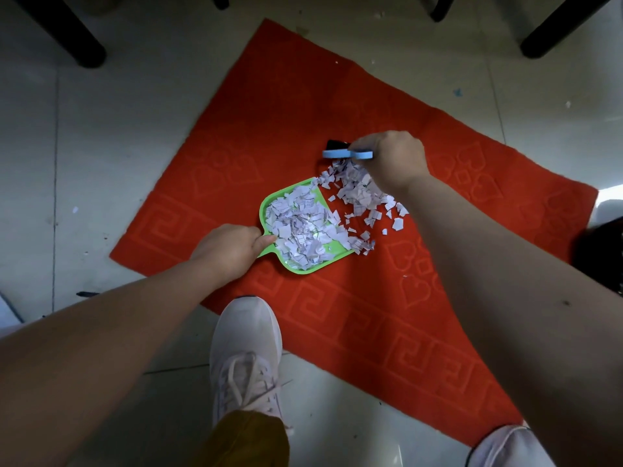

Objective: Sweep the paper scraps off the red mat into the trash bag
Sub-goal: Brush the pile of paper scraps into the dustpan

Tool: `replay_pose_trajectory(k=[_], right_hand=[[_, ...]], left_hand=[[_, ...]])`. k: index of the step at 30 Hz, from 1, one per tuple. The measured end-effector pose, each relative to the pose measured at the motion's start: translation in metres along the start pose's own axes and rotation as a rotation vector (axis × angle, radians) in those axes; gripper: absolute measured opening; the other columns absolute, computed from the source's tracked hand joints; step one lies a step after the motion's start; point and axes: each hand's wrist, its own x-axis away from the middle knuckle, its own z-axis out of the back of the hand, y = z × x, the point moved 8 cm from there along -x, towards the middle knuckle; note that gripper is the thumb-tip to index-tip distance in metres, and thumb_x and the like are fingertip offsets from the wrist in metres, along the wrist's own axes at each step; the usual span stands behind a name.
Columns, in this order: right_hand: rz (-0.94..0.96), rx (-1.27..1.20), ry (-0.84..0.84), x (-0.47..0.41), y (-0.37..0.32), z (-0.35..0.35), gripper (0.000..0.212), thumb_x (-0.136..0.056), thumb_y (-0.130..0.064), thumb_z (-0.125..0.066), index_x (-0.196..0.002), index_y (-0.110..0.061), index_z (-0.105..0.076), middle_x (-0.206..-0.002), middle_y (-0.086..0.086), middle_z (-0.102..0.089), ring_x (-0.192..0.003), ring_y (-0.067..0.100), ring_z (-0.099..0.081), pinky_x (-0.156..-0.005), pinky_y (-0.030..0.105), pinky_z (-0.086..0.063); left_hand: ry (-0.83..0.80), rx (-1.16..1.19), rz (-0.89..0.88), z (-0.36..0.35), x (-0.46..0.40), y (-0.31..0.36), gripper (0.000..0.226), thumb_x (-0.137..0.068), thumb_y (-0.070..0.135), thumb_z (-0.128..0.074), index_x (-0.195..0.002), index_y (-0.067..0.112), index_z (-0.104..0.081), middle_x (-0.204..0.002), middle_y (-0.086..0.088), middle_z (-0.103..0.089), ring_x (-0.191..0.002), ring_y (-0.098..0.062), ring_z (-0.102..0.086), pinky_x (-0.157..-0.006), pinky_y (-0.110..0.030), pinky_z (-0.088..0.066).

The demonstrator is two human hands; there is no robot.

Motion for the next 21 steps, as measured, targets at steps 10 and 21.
replay_pose_trajectory(k=[10,21], right_hand=[[0.042,-0.158,-0.184,0.026,0.004,0.007,0.019,-0.087,-0.018,-0.065,-0.105,-0.021,-0.072,-0.103,0.005,-0.072,-0.094,0.024,-0.065,-0.083,0.043,-0.053],[-0.015,-0.207,-0.135,0.04,-0.011,-0.009,0.015,-0.089,-0.018,-0.061,-0.098,-0.014,-0.072,-0.096,0.011,-0.072,-0.088,0.029,-0.065,-0.077,0.043,-0.052]], left_hand=[[-0.004,-0.013,-0.007,-0.001,-0.001,0.001,0.053,-0.098,0.052,-0.03,-0.063,0.014,-0.042,-0.063,-0.001,-0.049,-0.066,-0.022,-0.049,-0.064,-0.037,-0.038],[-0.023,-0.014,0.0,-0.001,0.001,0.004,0.053,-0.098,0.052,-0.029,-0.065,0.013,-0.044,-0.065,-0.002,-0.051,-0.072,-0.025,-0.053,-0.068,-0.038,-0.041]])
